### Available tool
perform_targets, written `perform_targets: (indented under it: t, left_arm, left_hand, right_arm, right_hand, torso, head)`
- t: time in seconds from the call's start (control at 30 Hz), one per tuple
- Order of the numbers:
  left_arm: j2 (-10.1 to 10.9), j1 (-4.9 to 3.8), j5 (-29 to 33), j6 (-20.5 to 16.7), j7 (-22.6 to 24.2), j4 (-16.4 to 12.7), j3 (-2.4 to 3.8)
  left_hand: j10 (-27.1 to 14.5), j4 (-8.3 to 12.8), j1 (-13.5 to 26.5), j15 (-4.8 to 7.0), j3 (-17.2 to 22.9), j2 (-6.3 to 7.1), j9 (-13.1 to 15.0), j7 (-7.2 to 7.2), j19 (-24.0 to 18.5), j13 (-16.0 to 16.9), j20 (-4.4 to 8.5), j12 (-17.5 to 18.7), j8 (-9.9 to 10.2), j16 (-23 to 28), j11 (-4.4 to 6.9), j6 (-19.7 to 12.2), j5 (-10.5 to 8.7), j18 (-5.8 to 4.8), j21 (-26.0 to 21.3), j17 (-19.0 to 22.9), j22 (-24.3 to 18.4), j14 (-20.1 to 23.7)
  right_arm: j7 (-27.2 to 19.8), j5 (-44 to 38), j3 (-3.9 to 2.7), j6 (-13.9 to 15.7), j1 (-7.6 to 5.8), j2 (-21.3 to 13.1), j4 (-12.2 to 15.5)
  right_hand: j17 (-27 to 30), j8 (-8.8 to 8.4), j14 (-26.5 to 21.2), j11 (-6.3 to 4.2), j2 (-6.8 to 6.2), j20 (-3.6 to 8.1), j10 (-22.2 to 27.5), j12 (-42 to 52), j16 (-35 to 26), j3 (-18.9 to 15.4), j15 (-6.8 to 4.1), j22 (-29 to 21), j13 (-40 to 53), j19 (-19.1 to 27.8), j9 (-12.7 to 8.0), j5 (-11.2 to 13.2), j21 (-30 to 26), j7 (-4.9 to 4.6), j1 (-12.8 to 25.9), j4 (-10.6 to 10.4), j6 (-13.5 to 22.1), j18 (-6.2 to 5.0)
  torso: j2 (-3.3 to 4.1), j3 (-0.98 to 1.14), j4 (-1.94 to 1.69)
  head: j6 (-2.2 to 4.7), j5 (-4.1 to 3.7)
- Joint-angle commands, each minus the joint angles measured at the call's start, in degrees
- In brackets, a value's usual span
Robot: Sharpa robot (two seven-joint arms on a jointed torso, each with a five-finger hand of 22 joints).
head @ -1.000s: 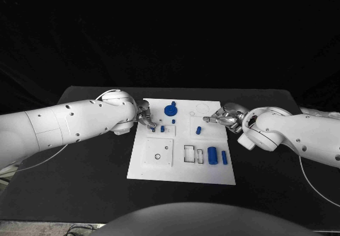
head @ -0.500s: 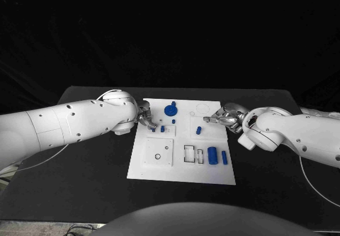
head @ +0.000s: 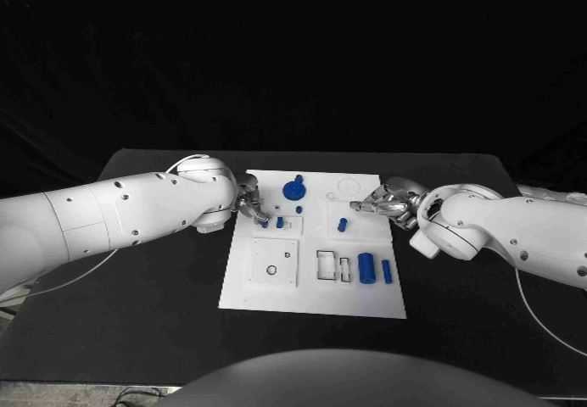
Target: Assemble the parts on the task board
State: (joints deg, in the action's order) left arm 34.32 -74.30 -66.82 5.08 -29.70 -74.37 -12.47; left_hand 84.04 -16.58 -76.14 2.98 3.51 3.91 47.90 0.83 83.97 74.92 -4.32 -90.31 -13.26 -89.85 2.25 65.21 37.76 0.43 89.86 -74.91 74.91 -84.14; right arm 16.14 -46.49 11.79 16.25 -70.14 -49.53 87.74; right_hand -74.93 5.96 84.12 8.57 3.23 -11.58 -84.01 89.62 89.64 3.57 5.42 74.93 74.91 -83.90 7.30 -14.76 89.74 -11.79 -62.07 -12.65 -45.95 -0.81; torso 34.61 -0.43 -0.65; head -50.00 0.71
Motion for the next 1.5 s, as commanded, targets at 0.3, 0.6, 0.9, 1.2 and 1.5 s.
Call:
perform_targets:
  t: [0.3, 0.6, 0.9, 1.2, 1.5]
  left_arm:
    - [0.0, -0.01, 0.0, 1.1, -0.2, -0.1, 0.02]
    - [-0.2, -0.01, 0.0, 0.9, -0.1, 0.0, 0.02]
    - [-0.1, 0.00, 0.1, 0.9, -0.1, 0.1, 0.01]
    - [-0.3, 0.02, 0.2, 1.3, -0.1, 0.2, 0.01]
    - [-0.5, 0.03, 0.3, 1.3, -0.2, 0.3, 0.01]
  left_hand:
    - [6.0, -0.1, -0.1, 0.04, 0.5, -0.89, 0.1, 0.04, 6.0, 15.1, 0.21, 0.3, 0.3, -0.1, -0.02, -0.6, -0.70, -0.43, 0.1, -15.1, 15.1, -5.9]
    - [6.0, -0.1, -0.2, 0.03, 0.6, -0.97, 0.1, 0.04, 6.0, 15.1, 0.21, 0.3, 0.3, -0.1, -0.03, -0.6, -0.81, -0.43, 0.1, -15.1, 15.1, -5.9]
    - [6.0, -0.1, -0.2, 0.02, 0.7, -1.10, 0.1, 0.07, 6.0, 15.1, 0.20, 0.3, 0.3, -0.1, -0.05, -0.6, -1.02, -0.43, 0.1, -15.1, 15.1, -5.9]
    - [6.0, -0.1, -0.2, 0.02, 0.7, -1.20, 0.1, 0.09, 6.0, 15.1, 0.20, 0.3, 0.3, -0.1, -0.06, -0.7, -1.14, -0.43, 0.1, -15.1, 15.1, -5.9]
    - [6.0, -0.1, -0.2, 0.01, 0.8, -1.35, 0.1, 0.13, 6.0, 15.1, 0.19, 0.3, 0.4, -0.1, -0.10, -0.7, -1.35, -0.43, 0.1, -15.1, 15.1, -5.9]
  right_arm:
    - [-0.4, -0.4, 0.00, -0.6, 0.04, 0.0, 0.2]
    - [-0.3, -0.4, 0.00, -0.8, 0.04, 0.0, 0.3]
    - [-0.2, -0.4, 0.00, -0.8, 0.04, 0.1, 0.2]
    - [-0.3, -0.4, 0.00, -0.9, 0.04, 0.1, 0.2]
    - [-0.2, -0.4, 0.00, -0.9, 0.04, 0.1, 0.2]
  right_hand:
    - [-15.1, 0.49, 5.9, 0.52, 0.68, -0.40, -6.0, 0.4, 0.4, -0.4, 0.38, 15.1, 15.1, -6.1, 0.1, -0.3, 0.3, -1.27, -0.1, 0.0, 0.1, 0.81]
    - [-15.1, 0.50, 5.9, 0.52, 0.68, -0.40, -6.0, 0.4, 0.4, -0.4, 0.38, 15.1, 15.1, -6.1, 0.1, -0.3, 0.3, -1.28, -0.1, 0.0, 0.1, 0.81]
    - [-15.1, 0.50, 5.9, 0.52, 0.68, -0.40, -6.0, 0.4, 0.4, -0.4, 0.38, 15.1, 15.1, -6.1, 0.1, -0.3, 0.3, -1.28, -0.1, 0.0, 0.1, 0.81]
    - [-15.1, 0.50, 5.9, 0.52, 0.68, -0.40, -6.0, 0.4, 0.4, -0.4, 0.38, 15.1, 15.1, -6.1, 0.1, -0.3, 0.3, -1.28, -0.1, 0.0, 0.1, 0.81]
    - [-15.1, 0.50, 5.9, 0.52, 0.68, -0.40, -6.0, 0.4, 0.4, -0.4, 0.38, 15.1, 15.1, -6.1, 0.1, -0.3, 0.3, -1.28, -0.1, 0.0, 0.1, 0.81]
  torso:
    - [0.04, -0.03, -0.02]
    - [0.00, -0.02, 0.00]
    - [-0.01, 0.00, 0.00]
    - [0.02, 0.01, 0.03]
    - [0.02, -0.02, 0.02]
  head:
    - [0.00, -0.06]
    - [0.00, -0.19]
    - [0.00, -0.17]
    - [0.00, -0.05]
    - [0.00, -0.25]
